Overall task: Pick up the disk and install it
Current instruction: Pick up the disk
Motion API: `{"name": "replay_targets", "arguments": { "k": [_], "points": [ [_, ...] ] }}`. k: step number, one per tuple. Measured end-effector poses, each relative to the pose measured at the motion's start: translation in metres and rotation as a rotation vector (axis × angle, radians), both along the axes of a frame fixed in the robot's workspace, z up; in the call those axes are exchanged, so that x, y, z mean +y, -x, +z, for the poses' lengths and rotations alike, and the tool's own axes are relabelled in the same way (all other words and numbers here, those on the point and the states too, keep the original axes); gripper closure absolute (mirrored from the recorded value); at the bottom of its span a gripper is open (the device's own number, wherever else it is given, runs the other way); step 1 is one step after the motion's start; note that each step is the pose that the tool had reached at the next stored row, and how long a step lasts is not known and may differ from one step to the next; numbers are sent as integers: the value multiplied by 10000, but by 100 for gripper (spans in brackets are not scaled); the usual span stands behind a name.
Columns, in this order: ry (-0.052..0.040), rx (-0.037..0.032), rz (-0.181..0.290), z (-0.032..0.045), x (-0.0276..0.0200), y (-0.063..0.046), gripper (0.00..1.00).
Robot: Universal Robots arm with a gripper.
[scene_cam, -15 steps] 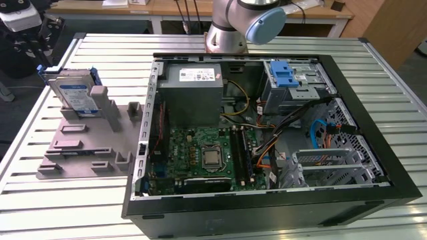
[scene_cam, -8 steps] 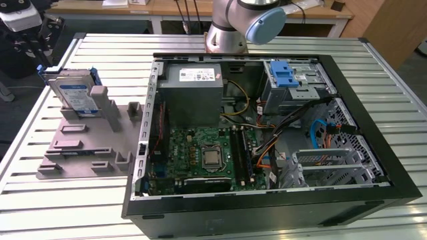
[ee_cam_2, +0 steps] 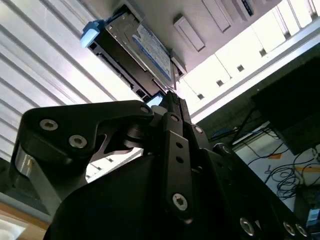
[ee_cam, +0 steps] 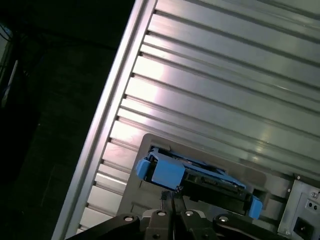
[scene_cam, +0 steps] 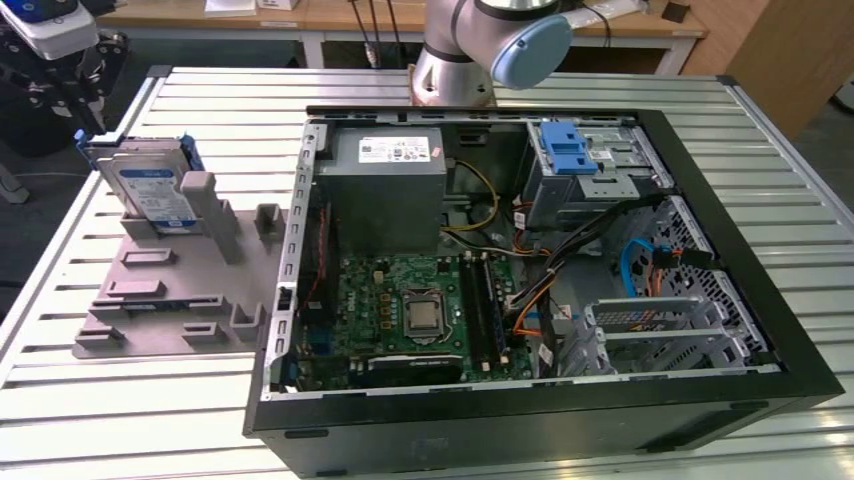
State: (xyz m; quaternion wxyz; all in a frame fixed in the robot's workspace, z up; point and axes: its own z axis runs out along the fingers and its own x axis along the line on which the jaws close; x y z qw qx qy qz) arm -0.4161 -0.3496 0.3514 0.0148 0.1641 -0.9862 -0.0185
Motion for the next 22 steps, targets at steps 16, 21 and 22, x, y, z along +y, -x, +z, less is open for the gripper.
{"name": "replay_targets", "arguments": {
  "k": [16, 21, 22],
  "points": [
    [0, 1, 2828, -14, 0, 0, 85],
    [0, 0, 3552, -17, 0, 0, 85],
    [0, 0, 3706, -17, 0, 0, 85]
  ]
}}
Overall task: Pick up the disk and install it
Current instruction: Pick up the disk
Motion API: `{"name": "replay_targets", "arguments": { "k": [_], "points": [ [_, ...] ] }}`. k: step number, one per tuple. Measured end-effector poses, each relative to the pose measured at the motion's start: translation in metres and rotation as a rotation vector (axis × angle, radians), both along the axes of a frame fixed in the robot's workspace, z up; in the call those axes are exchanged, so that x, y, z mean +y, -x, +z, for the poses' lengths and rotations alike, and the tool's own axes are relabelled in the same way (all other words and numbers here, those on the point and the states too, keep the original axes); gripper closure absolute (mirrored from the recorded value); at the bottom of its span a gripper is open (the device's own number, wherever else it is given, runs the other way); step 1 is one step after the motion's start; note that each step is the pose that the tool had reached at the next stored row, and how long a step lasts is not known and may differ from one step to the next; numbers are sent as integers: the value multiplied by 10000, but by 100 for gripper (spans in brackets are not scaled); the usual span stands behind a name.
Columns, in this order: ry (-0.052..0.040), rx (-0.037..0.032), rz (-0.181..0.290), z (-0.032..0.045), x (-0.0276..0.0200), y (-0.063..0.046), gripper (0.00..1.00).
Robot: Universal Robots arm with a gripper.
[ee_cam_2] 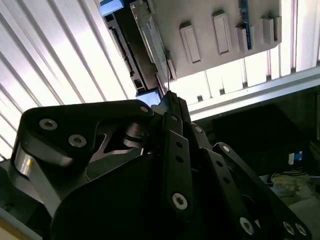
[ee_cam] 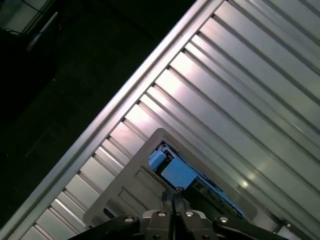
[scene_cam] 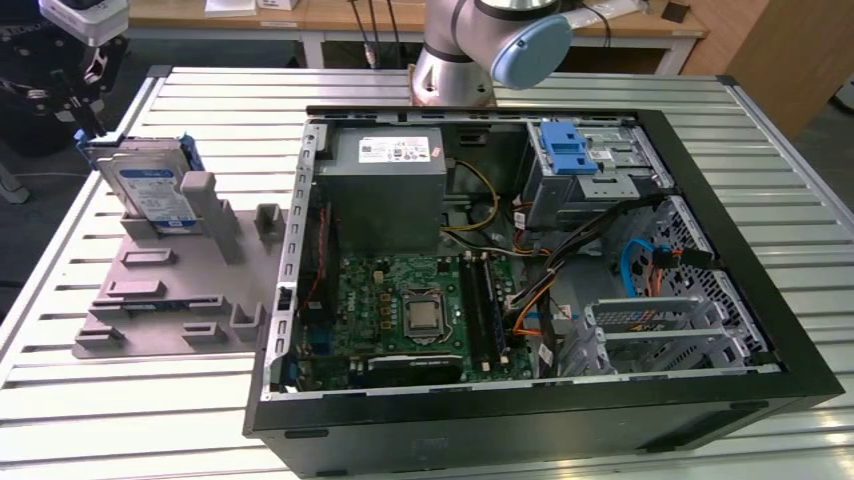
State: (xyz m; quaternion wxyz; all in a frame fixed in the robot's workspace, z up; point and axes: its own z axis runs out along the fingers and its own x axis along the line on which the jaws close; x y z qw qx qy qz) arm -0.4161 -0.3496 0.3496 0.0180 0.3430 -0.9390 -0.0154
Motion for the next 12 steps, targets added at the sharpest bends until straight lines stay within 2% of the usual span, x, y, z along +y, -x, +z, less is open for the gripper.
{"name": "replay_targets", "arguments": {
  "k": [12],
  "points": [
    [0, -2, 1705, -3, 0, 1, 85]
  ]
}}
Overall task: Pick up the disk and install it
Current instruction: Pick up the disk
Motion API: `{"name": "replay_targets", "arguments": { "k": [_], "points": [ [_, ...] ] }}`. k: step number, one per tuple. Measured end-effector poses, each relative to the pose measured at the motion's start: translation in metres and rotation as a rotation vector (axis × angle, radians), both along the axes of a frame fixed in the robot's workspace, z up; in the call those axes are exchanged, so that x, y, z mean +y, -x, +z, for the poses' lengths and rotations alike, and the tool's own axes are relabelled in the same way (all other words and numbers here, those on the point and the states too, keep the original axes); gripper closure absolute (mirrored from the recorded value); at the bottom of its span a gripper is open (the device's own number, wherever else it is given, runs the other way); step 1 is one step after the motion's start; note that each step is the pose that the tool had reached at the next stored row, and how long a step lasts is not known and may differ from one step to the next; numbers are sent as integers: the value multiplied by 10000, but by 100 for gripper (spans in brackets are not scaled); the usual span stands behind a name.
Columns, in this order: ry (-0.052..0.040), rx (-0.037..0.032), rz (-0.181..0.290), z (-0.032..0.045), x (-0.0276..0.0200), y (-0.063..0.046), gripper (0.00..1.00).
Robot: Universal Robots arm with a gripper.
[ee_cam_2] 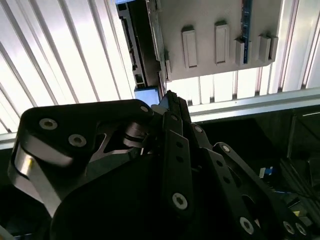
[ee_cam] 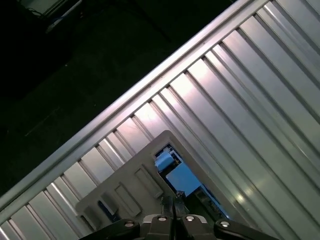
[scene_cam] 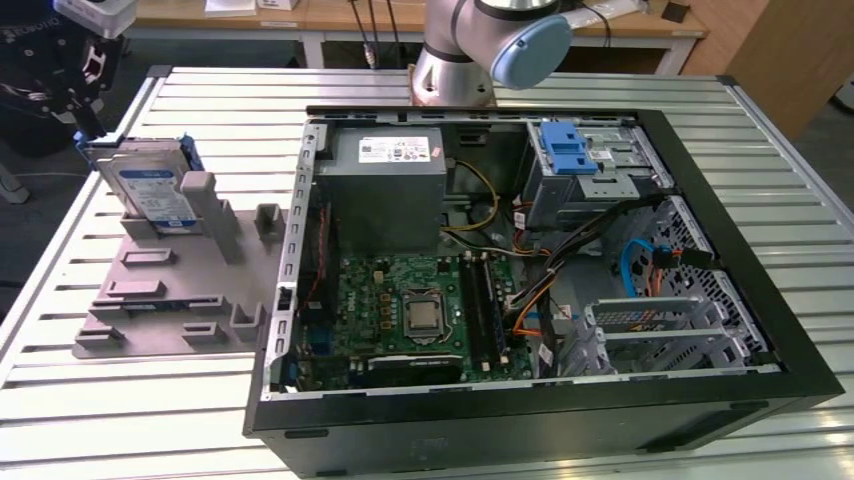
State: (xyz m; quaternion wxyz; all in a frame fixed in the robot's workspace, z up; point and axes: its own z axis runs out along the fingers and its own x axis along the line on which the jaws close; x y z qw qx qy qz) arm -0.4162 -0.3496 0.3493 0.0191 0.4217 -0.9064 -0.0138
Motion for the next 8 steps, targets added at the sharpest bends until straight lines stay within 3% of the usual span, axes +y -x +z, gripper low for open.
{"name": "replay_targets", "arguments": {
  "k": [8],
  "points": [
    [-2, -13, 1257, -5, 0, 0, 85]
  ]
}}
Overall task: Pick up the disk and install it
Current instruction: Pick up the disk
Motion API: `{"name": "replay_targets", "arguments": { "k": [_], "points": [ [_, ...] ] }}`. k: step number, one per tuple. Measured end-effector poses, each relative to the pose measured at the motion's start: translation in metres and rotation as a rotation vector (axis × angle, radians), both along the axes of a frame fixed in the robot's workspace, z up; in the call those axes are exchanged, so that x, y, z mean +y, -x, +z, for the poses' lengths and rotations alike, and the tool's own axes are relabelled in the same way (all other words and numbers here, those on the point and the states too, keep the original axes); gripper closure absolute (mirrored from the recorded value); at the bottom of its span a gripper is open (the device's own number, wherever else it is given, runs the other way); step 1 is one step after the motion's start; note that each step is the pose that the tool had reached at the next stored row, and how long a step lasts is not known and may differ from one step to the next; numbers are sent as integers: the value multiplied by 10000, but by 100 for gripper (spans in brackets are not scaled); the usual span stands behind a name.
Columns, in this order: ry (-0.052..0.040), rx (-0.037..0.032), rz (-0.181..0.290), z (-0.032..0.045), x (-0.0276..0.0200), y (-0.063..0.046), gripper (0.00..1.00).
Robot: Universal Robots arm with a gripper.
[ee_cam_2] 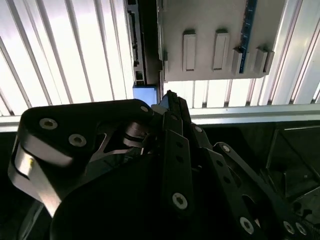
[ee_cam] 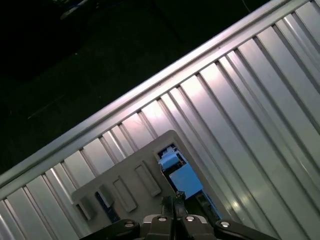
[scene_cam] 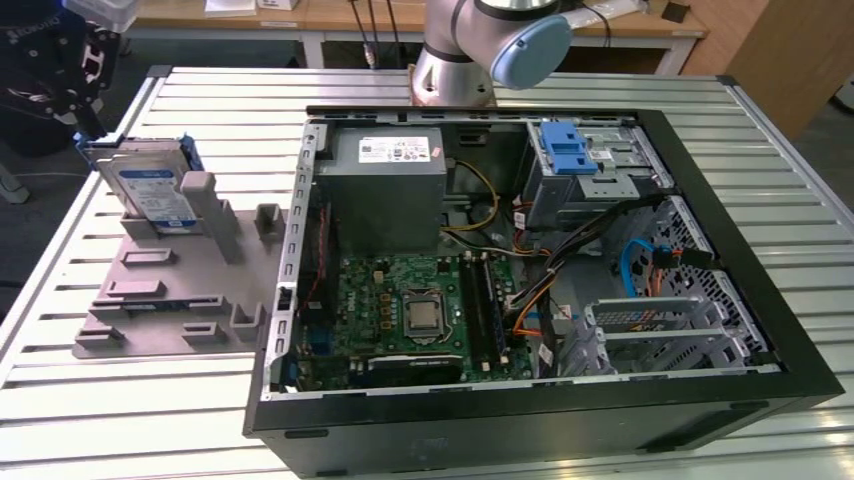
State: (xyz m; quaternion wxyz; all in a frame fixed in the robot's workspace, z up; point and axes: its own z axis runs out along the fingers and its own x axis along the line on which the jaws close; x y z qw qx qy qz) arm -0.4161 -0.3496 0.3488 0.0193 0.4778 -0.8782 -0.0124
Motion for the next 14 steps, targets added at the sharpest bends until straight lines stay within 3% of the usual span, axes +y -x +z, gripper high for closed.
{"name": "replay_targets", "arguments": {
  "k": [14],
  "points": [
    [-10, -29, 2411, -15, 0, 0, 85]
  ]
}}
